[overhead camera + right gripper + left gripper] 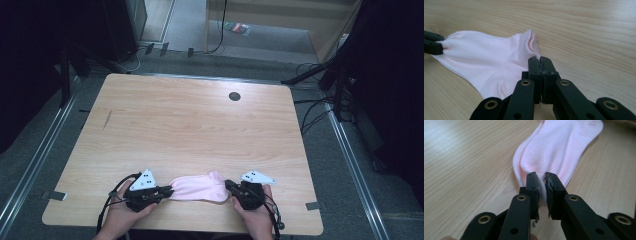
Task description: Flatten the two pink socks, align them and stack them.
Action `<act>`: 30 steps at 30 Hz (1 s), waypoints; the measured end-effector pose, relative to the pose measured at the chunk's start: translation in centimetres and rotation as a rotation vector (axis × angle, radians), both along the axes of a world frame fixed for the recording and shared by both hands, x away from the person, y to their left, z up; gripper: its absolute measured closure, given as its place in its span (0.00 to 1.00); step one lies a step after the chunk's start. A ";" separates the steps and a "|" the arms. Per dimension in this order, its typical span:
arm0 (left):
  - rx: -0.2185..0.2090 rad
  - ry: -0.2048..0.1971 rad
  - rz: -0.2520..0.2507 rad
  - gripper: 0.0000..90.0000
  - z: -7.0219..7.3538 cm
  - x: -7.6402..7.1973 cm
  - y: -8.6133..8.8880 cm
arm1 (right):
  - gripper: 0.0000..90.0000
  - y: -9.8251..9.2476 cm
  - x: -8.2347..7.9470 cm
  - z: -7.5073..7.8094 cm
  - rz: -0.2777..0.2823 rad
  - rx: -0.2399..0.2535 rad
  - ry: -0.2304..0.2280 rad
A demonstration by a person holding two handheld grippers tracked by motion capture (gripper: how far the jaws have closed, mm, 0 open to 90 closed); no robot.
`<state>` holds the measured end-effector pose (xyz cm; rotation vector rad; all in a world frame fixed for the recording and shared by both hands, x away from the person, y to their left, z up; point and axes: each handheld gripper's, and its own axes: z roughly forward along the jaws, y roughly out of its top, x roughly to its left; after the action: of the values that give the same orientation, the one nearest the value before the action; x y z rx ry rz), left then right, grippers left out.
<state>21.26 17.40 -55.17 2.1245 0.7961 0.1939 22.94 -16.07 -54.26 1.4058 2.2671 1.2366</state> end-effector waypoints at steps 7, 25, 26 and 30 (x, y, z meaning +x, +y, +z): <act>-0.019 -0.021 0.027 0.72 0.2 0.0 0.2 | 0.98 0.0 -0.1 -0.1 -0.006 0.008 0.000; -0.116 -0.040 0.091 0.75 1.0 0.2 -0.3 | 0.85 -0.1 -1.1 1.6 -0.043 0.085 -0.141; -0.082 -0.038 0.088 0.74 0.7 0.2 -0.7 | 0.90 0.2 -1.3 1.8 -0.035 0.083 -0.163; -0.006 -0.033 0.099 0.73 0.0 0.3 -1.5 | 0.98 1.4 -1.0 0.9 0.040 0.038 -0.098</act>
<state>21.58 15.85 -55.14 2.0725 0.8820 0.2772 21.93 -14.67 -53.36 1.2881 2.2278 1.3365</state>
